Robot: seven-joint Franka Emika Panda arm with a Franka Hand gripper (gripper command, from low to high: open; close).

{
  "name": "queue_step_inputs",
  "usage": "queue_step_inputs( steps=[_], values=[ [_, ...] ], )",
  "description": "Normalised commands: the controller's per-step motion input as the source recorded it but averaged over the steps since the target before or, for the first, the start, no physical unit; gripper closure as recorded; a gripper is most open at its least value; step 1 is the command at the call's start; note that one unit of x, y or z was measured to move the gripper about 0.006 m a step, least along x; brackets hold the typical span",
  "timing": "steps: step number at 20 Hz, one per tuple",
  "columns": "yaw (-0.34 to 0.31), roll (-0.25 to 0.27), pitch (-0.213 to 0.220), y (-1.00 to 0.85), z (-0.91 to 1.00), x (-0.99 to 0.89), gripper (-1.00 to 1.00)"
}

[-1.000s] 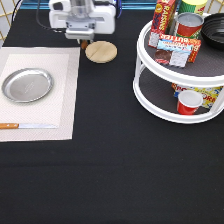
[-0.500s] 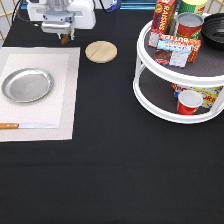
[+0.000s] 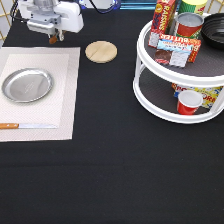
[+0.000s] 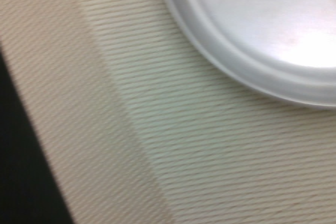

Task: Arrange plate and fork

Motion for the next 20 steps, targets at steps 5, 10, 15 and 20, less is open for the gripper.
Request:
queue_step_inputs(
  steps=[5,10,15,20],
  values=[
    [-0.226,0.0,-0.004,-0.4,-0.01,-0.01,1.0],
    [-0.28,0.0,-0.043,-0.26,-0.15,-0.03,1.0],
    [-0.322,0.0,-0.047,-0.16,-0.19,-0.07,1.0],
    [-0.26,0.0,-0.022,-0.31,-0.09,-0.02,1.0]
  ],
)
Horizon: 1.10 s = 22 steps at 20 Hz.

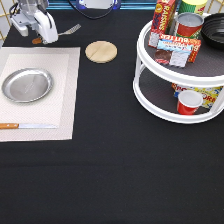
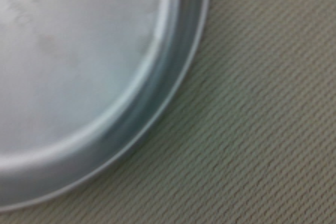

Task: Arrange plate and fork

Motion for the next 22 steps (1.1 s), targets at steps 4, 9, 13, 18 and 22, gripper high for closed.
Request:
queue_step_inputs(
  steps=[4,9,13,18,22],
  values=[
    [-0.163,0.0,-0.02,-0.54,0.0,0.0,1.0],
    [-0.167,0.0,-0.062,-0.52,-0.1,0.0,1.0],
    [-0.263,0.0,-0.099,-0.24,-0.26,0.04,1.0],
    [-0.252,-0.004,-0.036,-0.12,-0.03,0.41,1.0],
    [-0.209,0.0,-0.001,-0.2,-0.06,0.44,1.0]
  ],
)
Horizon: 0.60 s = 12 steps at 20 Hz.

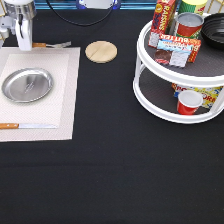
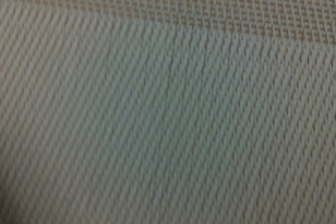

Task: Arrange plate and fork

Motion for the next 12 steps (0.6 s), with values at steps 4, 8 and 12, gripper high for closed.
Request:
queue_step_inputs(
  steps=[4,8,12],
  values=[
    [-0.131,0.0,0.013,-0.38,0.01,0.48,1.0],
    [-0.109,0.016,0.009,-0.45,-0.11,0.37,1.0],
    [-0.096,0.0,0.007,-0.11,-0.32,-0.07,1.0]
  ],
)
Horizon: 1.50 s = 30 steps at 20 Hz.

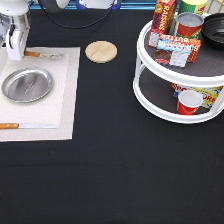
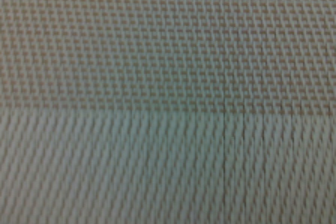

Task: Arrange plate and fork

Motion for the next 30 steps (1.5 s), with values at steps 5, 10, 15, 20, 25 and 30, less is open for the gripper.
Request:
queue_step_inputs(
  steps=[5,10,15,20,25,30],
  values=[
    [-0.044,0.0,0.053,0.03,-0.05,-0.08,1.0],
    [-0.05,0.0,0.062,0.03,0.13,0.1,-1.0],
    [-0.086,0.0,0.031,0.07,0.18,0.08,-1.0],
    [-0.079,-0.006,0.013,0.32,0.46,0.03,-1.0],
    [0.001,-0.01,0.005,0.8,0.96,0.0,-1.0],
    [0.056,0.0,0.073,0.89,1.0,0.04,-1.0]
  ],
)
